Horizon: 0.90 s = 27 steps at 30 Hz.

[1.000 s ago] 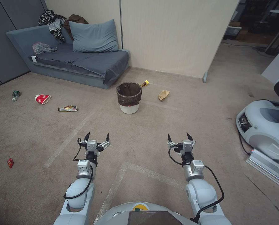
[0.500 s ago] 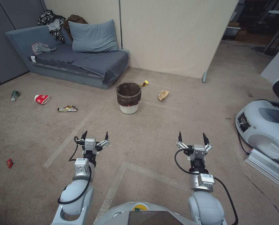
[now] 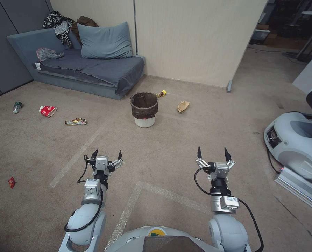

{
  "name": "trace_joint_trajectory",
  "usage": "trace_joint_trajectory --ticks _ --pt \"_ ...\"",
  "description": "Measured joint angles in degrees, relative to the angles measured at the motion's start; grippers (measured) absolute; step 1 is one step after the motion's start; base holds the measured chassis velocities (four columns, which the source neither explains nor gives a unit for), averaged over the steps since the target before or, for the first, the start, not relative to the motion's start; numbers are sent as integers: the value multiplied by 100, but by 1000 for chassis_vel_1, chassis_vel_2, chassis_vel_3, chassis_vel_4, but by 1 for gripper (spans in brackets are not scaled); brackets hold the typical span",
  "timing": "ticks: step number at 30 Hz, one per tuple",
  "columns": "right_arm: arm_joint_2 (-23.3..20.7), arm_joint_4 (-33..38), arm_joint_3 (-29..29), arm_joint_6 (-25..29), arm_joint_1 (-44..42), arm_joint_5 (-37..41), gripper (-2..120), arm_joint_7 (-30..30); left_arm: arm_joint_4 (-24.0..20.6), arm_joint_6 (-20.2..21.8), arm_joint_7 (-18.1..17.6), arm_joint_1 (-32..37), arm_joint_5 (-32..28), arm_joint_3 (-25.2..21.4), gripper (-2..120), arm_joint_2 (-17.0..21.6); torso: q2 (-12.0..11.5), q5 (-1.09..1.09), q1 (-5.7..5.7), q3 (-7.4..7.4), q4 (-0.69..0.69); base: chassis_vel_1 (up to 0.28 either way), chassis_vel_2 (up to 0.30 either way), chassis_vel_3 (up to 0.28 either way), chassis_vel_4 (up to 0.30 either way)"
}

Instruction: Pick up the trash bin, then pick up the garbage from the floor and place it into the trash bin.

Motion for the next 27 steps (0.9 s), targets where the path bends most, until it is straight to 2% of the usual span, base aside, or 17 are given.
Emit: trace_joint_trajectory --ticks 21,27 --pt "-8 -145 17 177 -19 -40 100 -178 114 -76 42 48 121 -5 100 -15 0 0 0 0 0 0 0 0 0" --pt "-8 -206 17 213 -15 -59 100 -190 133 -75 46 51 151 23 100 -22 0 0 0 0 0 -90 94 91 -98"
